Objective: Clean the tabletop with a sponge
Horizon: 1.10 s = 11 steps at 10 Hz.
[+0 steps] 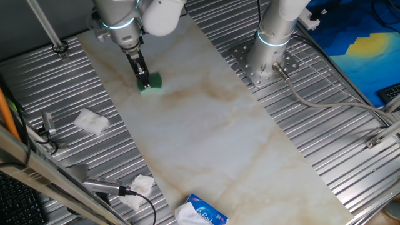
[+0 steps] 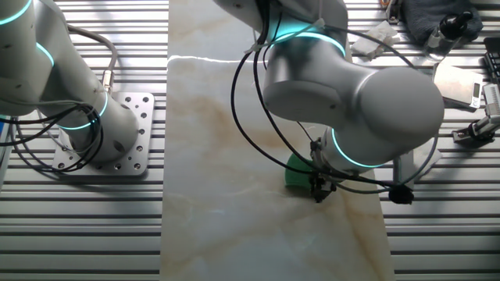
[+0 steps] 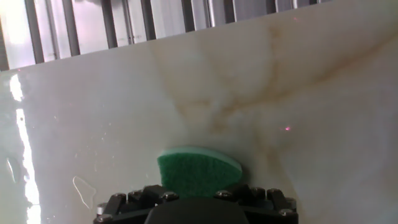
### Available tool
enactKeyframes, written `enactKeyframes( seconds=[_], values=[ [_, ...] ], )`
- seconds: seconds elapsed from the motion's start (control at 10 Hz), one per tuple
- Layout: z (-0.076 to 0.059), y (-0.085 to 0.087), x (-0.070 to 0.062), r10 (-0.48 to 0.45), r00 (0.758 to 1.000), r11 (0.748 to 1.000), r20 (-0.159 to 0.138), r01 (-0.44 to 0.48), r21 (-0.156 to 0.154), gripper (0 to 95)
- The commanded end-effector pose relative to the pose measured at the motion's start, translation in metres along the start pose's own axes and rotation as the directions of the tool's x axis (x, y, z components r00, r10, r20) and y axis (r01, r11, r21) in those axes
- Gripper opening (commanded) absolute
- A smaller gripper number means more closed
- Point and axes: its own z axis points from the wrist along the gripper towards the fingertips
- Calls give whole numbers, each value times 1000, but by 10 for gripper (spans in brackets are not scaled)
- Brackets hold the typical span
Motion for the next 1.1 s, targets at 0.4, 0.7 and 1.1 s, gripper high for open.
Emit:
enactKeyframes(
  seconds=[0.4, 0.7, 1.1],
  values=[
    [7, 0, -1, 21, 1000, 1000, 10, -21, 5, 760],
    [14, -1, -2, 73, 997, 996, 12, -73, 45, 570],
    [17, -1, -2, 72, 997, 996, 14, -73, 48, 570]
  ],
)
